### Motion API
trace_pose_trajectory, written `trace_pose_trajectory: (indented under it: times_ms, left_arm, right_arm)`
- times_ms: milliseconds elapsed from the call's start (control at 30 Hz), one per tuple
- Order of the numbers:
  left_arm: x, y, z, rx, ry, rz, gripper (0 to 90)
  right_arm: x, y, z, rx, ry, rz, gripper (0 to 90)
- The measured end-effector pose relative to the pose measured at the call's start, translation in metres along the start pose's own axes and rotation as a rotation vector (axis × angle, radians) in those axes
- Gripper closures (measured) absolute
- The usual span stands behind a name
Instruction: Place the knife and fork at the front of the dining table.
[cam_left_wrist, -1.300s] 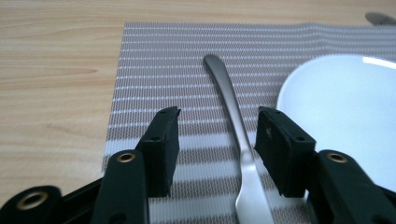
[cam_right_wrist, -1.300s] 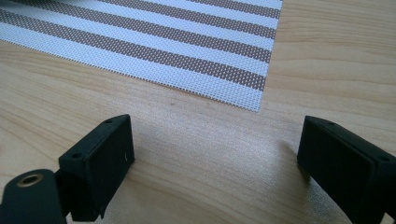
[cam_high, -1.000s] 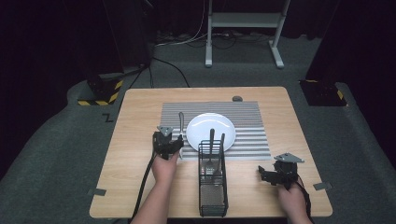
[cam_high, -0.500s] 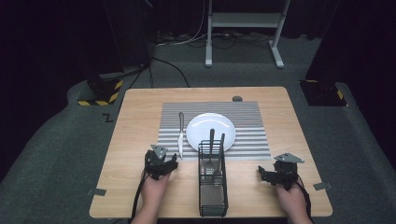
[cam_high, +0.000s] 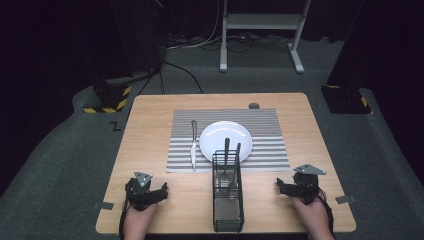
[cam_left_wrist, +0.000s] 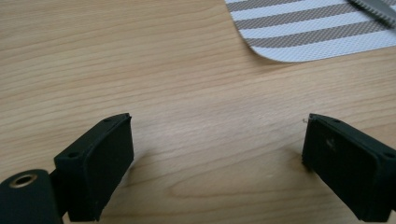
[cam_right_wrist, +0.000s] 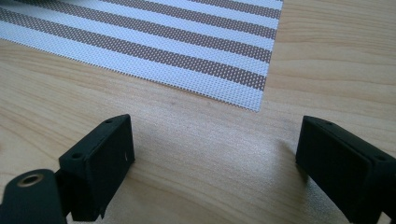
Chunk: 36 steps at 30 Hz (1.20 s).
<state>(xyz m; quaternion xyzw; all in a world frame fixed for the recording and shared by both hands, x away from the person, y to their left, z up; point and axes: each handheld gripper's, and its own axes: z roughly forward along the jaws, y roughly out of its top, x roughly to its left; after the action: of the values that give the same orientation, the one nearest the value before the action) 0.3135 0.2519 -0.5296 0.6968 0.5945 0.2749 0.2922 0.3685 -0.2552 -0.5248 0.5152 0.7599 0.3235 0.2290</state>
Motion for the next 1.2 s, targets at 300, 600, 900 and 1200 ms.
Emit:
trace_pose_trajectory:
  times_ms: [300, 600, 900, 1200]
  left_arm:
    - [0.004, 0.000, 0.002, 0.019, -0.025, -0.040, 6.1]
    - [0.003, 0.001, 0.004, 0.032, -0.037, -0.027, 1.5]
    - [0.002, 0.003, 0.005, 0.035, -0.034, -0.021, 0.0]
    - [0.002, 0.003, 0.005, 0.035, -0.036, -0.022, 0.0]
  right_arm:
    - [0.005, -0.001, -0.008, -0.080, 0.000, -0.036, 12.1]
    - [0.023, 0.008, -0.032, -0.285, 0.025, -0.081, 11.2]
    - [0.041, 0.025, -0.041, -0.351, 0.024, -0.074, 10.9]
    - [0.061, 0.054, -0.047, -0.410, 0.060, -0.051, 12.3]
